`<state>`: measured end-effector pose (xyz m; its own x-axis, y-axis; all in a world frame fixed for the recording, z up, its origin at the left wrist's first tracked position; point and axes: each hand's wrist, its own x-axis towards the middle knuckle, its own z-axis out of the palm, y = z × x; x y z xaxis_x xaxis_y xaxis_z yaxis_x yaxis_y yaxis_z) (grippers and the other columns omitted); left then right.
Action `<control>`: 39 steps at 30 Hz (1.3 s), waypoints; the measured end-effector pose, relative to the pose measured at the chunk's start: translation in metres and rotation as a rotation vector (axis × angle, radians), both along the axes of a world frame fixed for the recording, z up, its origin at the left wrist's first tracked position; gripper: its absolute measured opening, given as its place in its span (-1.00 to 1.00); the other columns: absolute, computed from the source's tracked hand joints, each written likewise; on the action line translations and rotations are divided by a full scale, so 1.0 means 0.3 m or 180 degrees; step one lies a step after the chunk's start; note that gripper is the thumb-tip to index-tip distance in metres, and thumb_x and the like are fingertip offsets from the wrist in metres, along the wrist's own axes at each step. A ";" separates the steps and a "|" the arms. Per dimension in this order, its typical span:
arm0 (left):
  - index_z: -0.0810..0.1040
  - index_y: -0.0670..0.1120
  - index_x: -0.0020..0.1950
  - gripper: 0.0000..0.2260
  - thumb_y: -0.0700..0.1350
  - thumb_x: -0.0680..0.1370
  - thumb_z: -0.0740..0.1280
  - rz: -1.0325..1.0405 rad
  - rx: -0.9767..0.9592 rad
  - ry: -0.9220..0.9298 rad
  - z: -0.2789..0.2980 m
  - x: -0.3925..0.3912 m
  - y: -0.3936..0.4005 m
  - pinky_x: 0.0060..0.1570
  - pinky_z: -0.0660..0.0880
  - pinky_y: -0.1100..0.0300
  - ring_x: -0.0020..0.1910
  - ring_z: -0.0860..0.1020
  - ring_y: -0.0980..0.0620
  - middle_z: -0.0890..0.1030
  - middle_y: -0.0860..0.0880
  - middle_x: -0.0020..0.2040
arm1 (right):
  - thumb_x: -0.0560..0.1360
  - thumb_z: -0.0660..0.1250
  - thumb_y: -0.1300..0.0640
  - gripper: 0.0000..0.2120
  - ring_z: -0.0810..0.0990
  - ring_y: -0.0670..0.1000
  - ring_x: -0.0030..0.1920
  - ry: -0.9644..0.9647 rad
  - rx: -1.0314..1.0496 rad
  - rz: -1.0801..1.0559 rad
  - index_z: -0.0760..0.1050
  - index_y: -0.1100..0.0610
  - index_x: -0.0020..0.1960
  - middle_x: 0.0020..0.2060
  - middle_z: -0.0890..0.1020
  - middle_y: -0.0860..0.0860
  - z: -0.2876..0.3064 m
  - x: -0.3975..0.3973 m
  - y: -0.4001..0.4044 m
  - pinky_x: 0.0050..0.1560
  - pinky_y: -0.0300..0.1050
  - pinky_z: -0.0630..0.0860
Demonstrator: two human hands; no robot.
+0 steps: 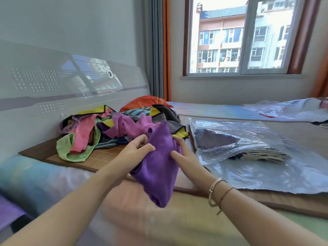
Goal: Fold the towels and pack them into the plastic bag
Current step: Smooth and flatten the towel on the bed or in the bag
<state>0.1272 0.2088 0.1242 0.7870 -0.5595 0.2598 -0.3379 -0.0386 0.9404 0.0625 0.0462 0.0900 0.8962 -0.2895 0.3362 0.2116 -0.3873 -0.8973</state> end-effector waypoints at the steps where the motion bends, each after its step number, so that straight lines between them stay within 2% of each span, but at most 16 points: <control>1: 0.35 -0.03 -0.29 -0.72 -0.29 0.55 0.29 -0.0069 -0.0076 0.0102 0.024 -0.037 -0.028 -0.37 0.41 0.32 -0.41 0.45 0.16 0.45 0.11 -0.41 | 0.42 0.24 0.10 -0.50 0.50 -0.14 0.10 0.0001 0.0279 -0.0052 0.34 0.02 0.35 0.14 0.54 -0.11 0.033 -0.040 -0.037 0.00 -0.44 0.40; 4: 0.39 -0.02 -0.23 -0.73 -0.34 0.57 0.23 -0.0256 -0.0343 0.0459 0.056 -0.148 -0.113 -0.43 0.44 0.45 -0.50 0.52 0.28 0.56 0.13 -0.44 | 0.42 0.31 0.12 -0.49 0.50 -0.09 -0.01 0.0103 0.0888 -0.0393 0.33 0.12 0.36 0.18 0.53 0.02 0.078 -0.167 -0.169 -0.13 -0.39 0.42; 7: 0.45 -0.07 -0.16 -0.80 -0.33 0.57 0.18 -0.0509 -0.0530 0.0853 0.033 -0.245 -0.218 -0.44 0.46 0.39 -0.48 0.55 0.20 0.60 0.02 -0.38 | 0.21 0.28 0.02 -0.37 0.50 -0.10 -0.06 0.0287 0.1098 -0.0844 0.37 0.11 0.29 0.14 0.54 0.03 0.063 -0.317 -0.275 -0.13 -0.24 0.40; 9: 0.47 -0.04 -0.09 -0.82 -0.30 0.57 0.17 -0.0628 -0.0708 0.1158 -0.003 -0.306 -0.284 -0.47 0.46 0.36 -0.44 0.57 0.15 0.60 -0.01 -0.30 | 0.22 0.32 0.01 -0.49 0.50 -0.06 -0.10 0.0392 0.1443 -0.0964 0.42 0.05 0.16 -0.01 0.56 -0.01 0.035 -0.419 -0.334 -0.18 -0.14 0.42; 12: 0.52 -0.08 0.09 -0.80 -0.27 0.57 0.17 -0.0966 -0.0872 0.1535 -0.062 -0.399 -0.367 -0.35 0.54 0.29 -0.26 0.63 0.07 0.67 -0.07 -0.12 | 0.42 0.35 0.06 -0.80 0.55 0.00 -0.24 0.0587 0.2235 -0.0808 0.52 0.05 0.02 -0.19 0.57 -0.02 -0.011 -0.540 -0.407 -0.27 -0.16 0.46; 14: 0.51 -0.10 0.16 -0.80 -0.24 0.59 0.18 -0.1063 -0.0756 0.1505 -0.107 -0.440 -0.420 -0.22 0.55 0.22 -0.13 0.62 0.03 0.67 -0.12 -0.01 | 0.46 0.32 0.12 -0.87 0.62 0.05 -0.26 0.0716 0.2591 -0.0590 0.59 0.10 -0.03 -0.20 0.65 0.04 -0.025 -0.593 -0.439 -0.25 -0.14 0.53; 15: 0.50 -0.10 0.13 -0.84 -0.24 0.60 0.19 -0.1034 -0.0606 0.1347 -0.132 -0.448 -0.444 -0.21 0.54 0.24 -0.13 0.61 0.05 0.66 -0.12 0.00 | 0.47 0.31 0.17 -0.88 0.64 0.06 -0.28 0.0751 0.2581 -0.0587 0.61 0.13 -0.04 -0.21 0.68 0.07 -0.029 -0.610 -0.454 -0.27 -0.15 0.56; 18: 0.44 -0.06 0.02 -0.93 -0.21 0.58 0.27 -0.0674 0.0223 0.0349 -0.195 -0.434 -0.505 -0.23 0.52 0.27 -0.17 0.60 0.10 0.61 -0.05 -0.01 | 0.46 0.31 0.32 -0.83 0.65 0.05 -0.39 0.0663 0.2050 -0.1161 0.58 0.21 0.02 -0.31 0.68 0.12 -0.032 -0.628 -0.521 -0.36 -0.14 0.60; 21: 0.42 -0.06 0.05 -0.82 -0.18 0.50 0.36 -0.0091 0.0636 -0.1084 -0.229 -0.384 -0.547 -0.08 0.51 0.15 -0.06 0.56 0.02 0.56 0.01 0.01 | 0.44 0.29 0.41 -0.82 0.63 0.03 -0.39 0.0489 0.1202 -0.1577 0.57 0.19 -0.08 -0.29 0.67 0.12 -0.017 -0.612 -0.590 -0.35 -0.14 0.60; 23: 0.43 -0.04 0.13 -0.72 -0.13 0.47 0.39 0.0505 0.0861 -0.2158 -0.217 -0.349 -0.571 0.04 0.42 0.11 0.08 0.44 -0.01 0.50 0.02 0.10 | 0.41 0.31 0.39 -0.81 0.64 0.01 -0.30 0.0557 0.0365 -0.1622 0.57 0.12 -0.15 -0.25 0.68 0.07 -0.005 -0.582 -0.615 -0.25 -0.13 0.60; 25: 0.37 0.01 0.29 -0.58 -0.05 0.47 0.40 0.0730 0.1294 -0.2633 -0.192 -0.315 -0.601 0.16 0.34 0.11 0.20 0.35 -0.06 0.42 0.03 0.24 | 0.38 0.32 0.37 -0.80 0.60 -0.06 -0.28 0.0572 -0.0434 -0.1437 0.56 0.09 -0.15 -0.29 0.65 -0.05 0.014 -0.547 -0.604 -0.24 -0.28 0.53; 27: 0.31 0.05 0.35 -0.50 0.03 0.47 0.40 0.0792 0.1704 -0.2676 -0.178 -0.271 -0.637 0.21 0.31 0.11 0.25 0.30 -0.07 0.36 0.05 0.30 | 0.37 0.32 0.32 -0.82 0.55 -0.12 -0.27 0.0576 -0.1151 -0.1252 0.56 0.10 -0.09 -0.26 0.62 -0.08 0.031 -0.505 -0.585 -0.27 -0.39 0.42; 30: 0.42 0.02 0.24 -0.66 -0.01 0.50 0.37 0.0924 0.1845 -0.2856 -0.172 -0.204 -0.675 0.10 0.37 0.10 0.19 0.39 -0.07 0.47 0.04 0.22 | 0.29 0.28 0.12 -0.79 0.59 -0.02 -0.19 0.0665 -0.1551 -0.1216 0.53 0.12 -0.09 -0.22 0.64 -0.03 0.041 -0.455 -0.583 -0.12 -0.14 0.49; 33: 0.53 -0.01 -0.03 -0.94 -0.04 0.55 0.31 0.0902 0.1242 -0.2573 -0.153 -0.148 -0.685 -0.11 0.47 0.10 -0.02 0.56 -0.01 0.61 0.06 -0.05 | 0.31 0.27 0.12 -0.79 0.59 0.08 -0.09 0.0826 -0.2262 -0.1166 0.44 0.10 -0.07 -0.14 0.63 0.02 0.033 -0.427 -0.598 -0.07 0.00 0.51; 36: 0.56 0.01 -0.17 -0.85 0.02 0.56 0.34 0.0818 0.0702 -0.2194 -0.133 -0.122 -0.681 -0.19 0.54 0.06 -0.20 0.58 0.08 0.62 0.10 -0.22 | 0.38 0.29 0.13 -0.70 0.55 0.16 0.06 0.0866 -0.3601 -0.1200 0.39 0.10 0.10 0.05 0.58 0.06 0.025 -0.369 -0.584 -0.03 -0.01 0.44; 39: 0.53 0.04 -0.22 -0.84 0.02 0.55 0.35 0.0728 0.0446 -0.2133 -0.128 -0.116 -0.669 -0.19 0.54 0.05 -0.25 0.56 0.17 0.60 0.12 -0.29 | 0.45 0.23 0.19 -0.59 0.54 0.15 0.13 0.0572 -0.4238 -0.1043 0.33 0.05 0.29 0.15 0.54 0.01 0.015 -0.257 -0.560 -0.04 0.01 0.47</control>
<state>0.0926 0.0080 0.0857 0.5850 -0.4632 0.6657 -0.8094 -0.2824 0.5148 -0.0146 -0.1218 0.0946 0.9103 -0.0482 0.4112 -0.1328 -0.9747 0.1797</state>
